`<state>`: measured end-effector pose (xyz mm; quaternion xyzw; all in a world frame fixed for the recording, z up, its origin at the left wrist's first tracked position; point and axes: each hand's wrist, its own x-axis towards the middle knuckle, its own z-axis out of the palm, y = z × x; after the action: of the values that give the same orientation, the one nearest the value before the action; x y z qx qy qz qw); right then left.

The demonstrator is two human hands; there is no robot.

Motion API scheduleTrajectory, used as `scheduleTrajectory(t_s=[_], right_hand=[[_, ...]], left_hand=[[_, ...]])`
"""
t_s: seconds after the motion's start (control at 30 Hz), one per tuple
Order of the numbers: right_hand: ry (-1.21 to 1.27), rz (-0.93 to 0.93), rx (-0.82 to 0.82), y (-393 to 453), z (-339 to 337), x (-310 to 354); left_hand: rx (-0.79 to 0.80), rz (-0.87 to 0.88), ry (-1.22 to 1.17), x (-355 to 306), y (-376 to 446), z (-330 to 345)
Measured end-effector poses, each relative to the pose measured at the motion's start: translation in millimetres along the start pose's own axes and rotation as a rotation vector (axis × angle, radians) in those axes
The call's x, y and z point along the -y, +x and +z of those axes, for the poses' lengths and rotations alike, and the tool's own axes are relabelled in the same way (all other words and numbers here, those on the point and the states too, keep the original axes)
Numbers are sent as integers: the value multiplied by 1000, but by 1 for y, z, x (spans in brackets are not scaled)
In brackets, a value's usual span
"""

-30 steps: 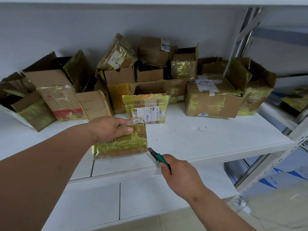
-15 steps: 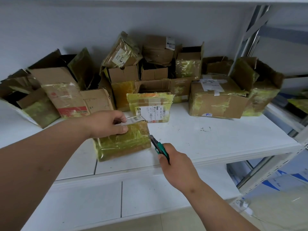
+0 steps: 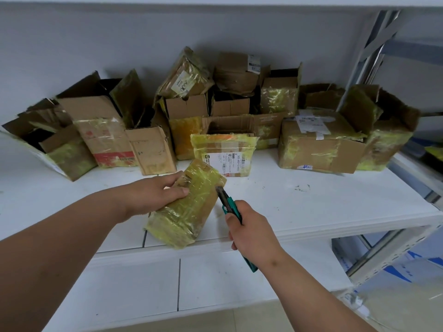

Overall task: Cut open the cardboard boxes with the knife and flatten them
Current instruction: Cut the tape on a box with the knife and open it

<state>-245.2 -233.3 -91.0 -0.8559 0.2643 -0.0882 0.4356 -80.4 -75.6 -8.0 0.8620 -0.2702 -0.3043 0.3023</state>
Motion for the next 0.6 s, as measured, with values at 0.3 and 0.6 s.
scheduleTrajectory(t_s=[0.3, 0.6], right_hand=[[-62, -4, 17, 6, 2, 3], [-189, 2, -20, 16, -10, 2]], left_hand=[[-174, 102, 193, -12, 1, -13], [159, 91, -58, -6, -10, -10]])
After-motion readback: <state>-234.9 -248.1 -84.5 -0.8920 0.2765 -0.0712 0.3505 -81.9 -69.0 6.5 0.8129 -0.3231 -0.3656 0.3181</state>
